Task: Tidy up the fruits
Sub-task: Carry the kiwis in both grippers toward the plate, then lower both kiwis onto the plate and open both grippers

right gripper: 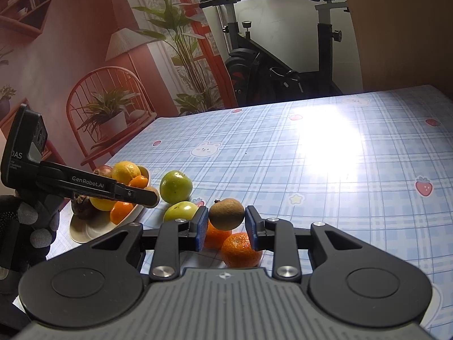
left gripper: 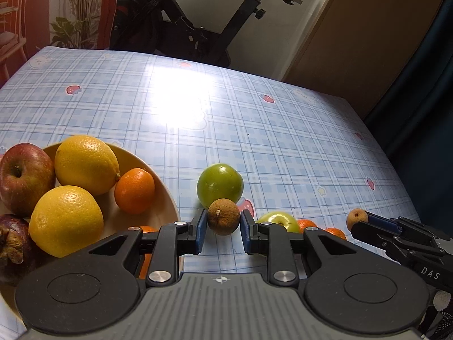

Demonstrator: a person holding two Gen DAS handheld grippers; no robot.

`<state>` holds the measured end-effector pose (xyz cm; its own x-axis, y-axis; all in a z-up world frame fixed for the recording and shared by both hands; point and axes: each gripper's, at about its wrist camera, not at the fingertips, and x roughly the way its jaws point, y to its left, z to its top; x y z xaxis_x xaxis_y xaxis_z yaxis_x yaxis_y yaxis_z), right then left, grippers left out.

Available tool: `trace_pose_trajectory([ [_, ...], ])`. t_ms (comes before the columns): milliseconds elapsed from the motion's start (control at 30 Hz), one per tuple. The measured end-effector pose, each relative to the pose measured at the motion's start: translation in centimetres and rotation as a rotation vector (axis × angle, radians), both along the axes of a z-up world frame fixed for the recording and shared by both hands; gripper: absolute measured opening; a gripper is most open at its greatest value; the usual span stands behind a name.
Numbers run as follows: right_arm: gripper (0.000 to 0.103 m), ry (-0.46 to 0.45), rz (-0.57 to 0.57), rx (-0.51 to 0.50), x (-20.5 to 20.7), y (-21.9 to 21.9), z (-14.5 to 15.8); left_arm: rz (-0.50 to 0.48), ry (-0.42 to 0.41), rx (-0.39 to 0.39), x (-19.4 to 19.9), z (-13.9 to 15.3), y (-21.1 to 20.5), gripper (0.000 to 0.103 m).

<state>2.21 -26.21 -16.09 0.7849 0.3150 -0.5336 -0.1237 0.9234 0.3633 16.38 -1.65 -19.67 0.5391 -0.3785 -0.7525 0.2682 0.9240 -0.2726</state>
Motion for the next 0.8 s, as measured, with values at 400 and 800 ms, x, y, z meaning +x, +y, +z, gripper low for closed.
trace_pose_trajectory([
  [400,0.031,-0.023,0.168,-0.061,3.2,4.5,0.8,0.097,-0.066,0.040,-3.8,2.7,5.3,0.027],
  [800,0.031,-0.018,0.390,-0.129,7.0,11.8,0.4,0.175,-0.020,0.066,-5.4,1.9,9.2,0.027],
])
